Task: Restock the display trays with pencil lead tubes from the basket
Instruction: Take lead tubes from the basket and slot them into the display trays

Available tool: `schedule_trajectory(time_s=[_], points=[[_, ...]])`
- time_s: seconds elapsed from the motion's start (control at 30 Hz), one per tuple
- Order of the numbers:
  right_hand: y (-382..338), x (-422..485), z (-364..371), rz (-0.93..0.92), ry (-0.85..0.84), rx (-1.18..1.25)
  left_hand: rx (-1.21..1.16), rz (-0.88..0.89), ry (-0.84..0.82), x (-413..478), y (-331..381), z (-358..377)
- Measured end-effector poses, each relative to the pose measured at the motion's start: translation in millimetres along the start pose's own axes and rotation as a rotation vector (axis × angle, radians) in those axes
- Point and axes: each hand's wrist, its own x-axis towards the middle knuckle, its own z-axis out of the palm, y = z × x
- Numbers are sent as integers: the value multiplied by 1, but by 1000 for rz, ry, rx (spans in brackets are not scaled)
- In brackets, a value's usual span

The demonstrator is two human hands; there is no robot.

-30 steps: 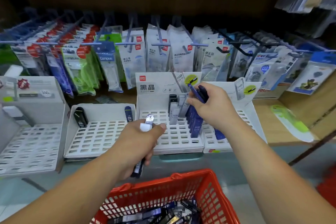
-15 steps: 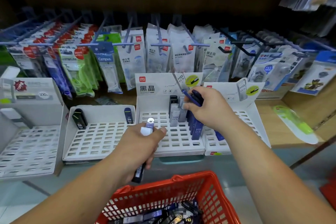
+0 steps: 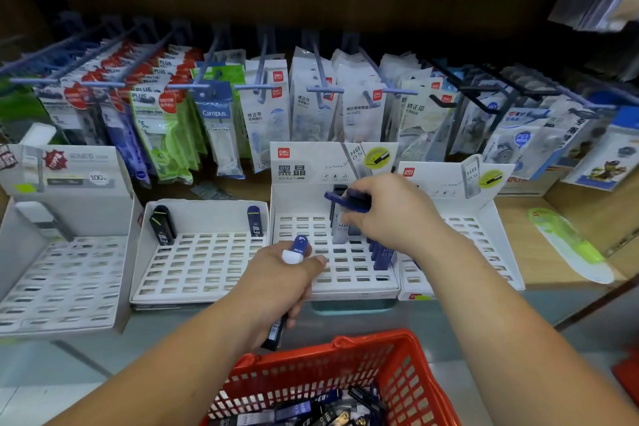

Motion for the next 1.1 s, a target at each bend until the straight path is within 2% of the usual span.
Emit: schedule_trajectory(time_s=[0.07, 0.2, 0.27, 0.37, 0.53, 0.67, 0.9, 1.1], points=[[2, 0, 1, -4, 32, 38, 6, -9, 6, 1, -1, -1], [16, 3, -13, 12, 94, 303, 5, -15, 12, 0, -2, -1], [22, 2, -23, 17, 53, 346, 0, -19, 13, 0, -2, -1], [26, 1, -19, 18, 12, 310, 3, -22, 16, 0, -1, 0], [25, 3, -10, 49, 42, 204, 1, -24, 11, -1, 0, 1], [28, 2, -11, 62, 48, 264, -1, -28, 7, -2, 0, 1], [30, 4, -18, 72, -30, 213, -9, -34, 13, -2, 1, 1], [22, 0, -11, 44, 3, 0, -4, -32, 9, -3, 3, 1]])
